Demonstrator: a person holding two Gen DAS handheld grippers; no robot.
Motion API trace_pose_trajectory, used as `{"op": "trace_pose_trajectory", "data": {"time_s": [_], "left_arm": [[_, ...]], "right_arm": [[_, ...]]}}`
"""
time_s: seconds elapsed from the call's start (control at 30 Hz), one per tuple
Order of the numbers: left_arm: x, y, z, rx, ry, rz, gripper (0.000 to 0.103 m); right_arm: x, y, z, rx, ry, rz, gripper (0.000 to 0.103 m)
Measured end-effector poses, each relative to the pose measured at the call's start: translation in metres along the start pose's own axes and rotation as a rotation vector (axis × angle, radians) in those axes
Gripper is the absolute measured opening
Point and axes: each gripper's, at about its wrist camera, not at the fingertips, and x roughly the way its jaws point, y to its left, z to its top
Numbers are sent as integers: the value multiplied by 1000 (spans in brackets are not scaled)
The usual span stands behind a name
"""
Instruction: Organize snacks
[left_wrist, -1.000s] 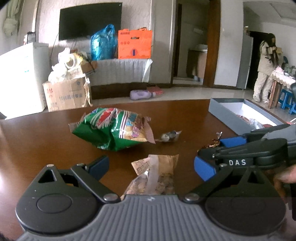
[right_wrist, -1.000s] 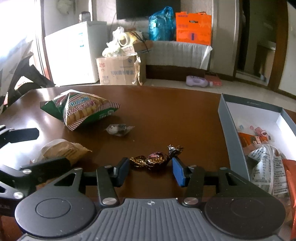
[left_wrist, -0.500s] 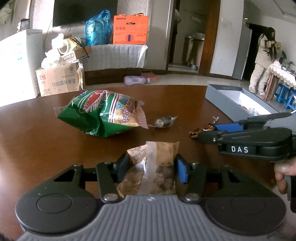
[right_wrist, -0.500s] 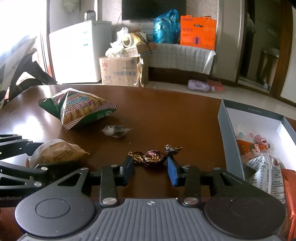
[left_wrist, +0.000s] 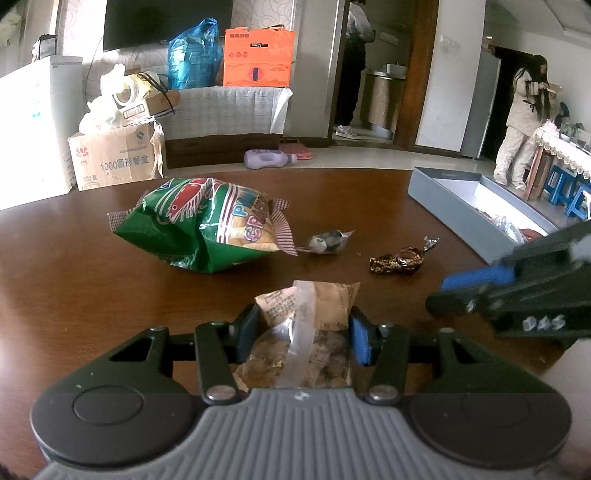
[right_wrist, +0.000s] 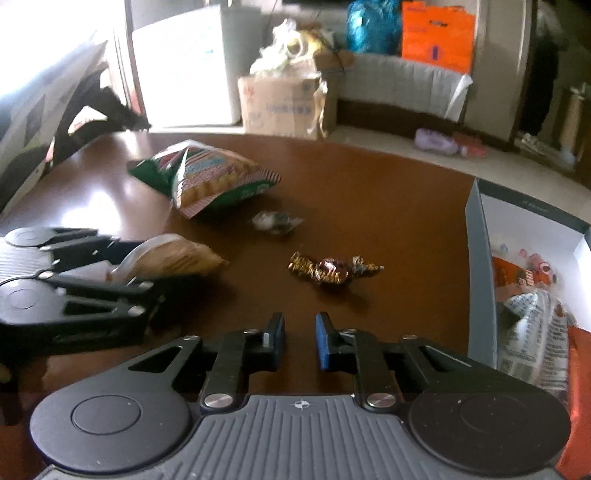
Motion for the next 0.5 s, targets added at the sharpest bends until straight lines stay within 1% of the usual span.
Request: {"op": "trace_pose_trajectory", "data": {"time_s": [0.03, 0.07, 0.1, 0.13, 0.17, 0.23, 0.27, 0.3, 0.33, 0.37, 0.43, 0.5], "left_arm": [[-1, 0, 0, -4, 0, 2, 50], [-1, 0, -1, -9, -1, 4, 50], [-1, 0, -1, -14, -1, 5, 50], [-1, -1, -1, -15, -1, 4, 50], [-1, -1, -1, -16, -1, 2, 50], [-2, -1, -1, -17, 0, -4, 50], [-2, 0, -1, -18, -1, -6, 50], [-2, 1, -1, -19, -1, -9, 50], [-2, 1, -1, -19, 0, -11, 50], [-2, 1, -1, -20, 0, -13, 50], [-2, 2, -1, -22, 0, -15, 50], [-2, 3, -1, -27, 0, -15, 50]], "right_arm": [[-4, 4, 3, -36, -31, -24, 55], [-6, 8, 6, -74, -69, -73, 85], [-5, 12, 7, -104, -101, -122, 93], [0, 15, 7, -133, -115, -169, 93], [9, 17, 9, -144, -94, -203, 93], [25, 16, 9, -116, -70, -198, 92], [32, 15, 8, -101, -62, -194, 86], [37, 12, 6, -77, -68, -188, 86], [39, 7, 6, -30, -79, -169, 78], [40, 1, 7, 28, -79, -132, 66], [39, -7, 7, 89, -84, -93, 58], [36, -5, 3, 76, -97, -83, 52]]}}
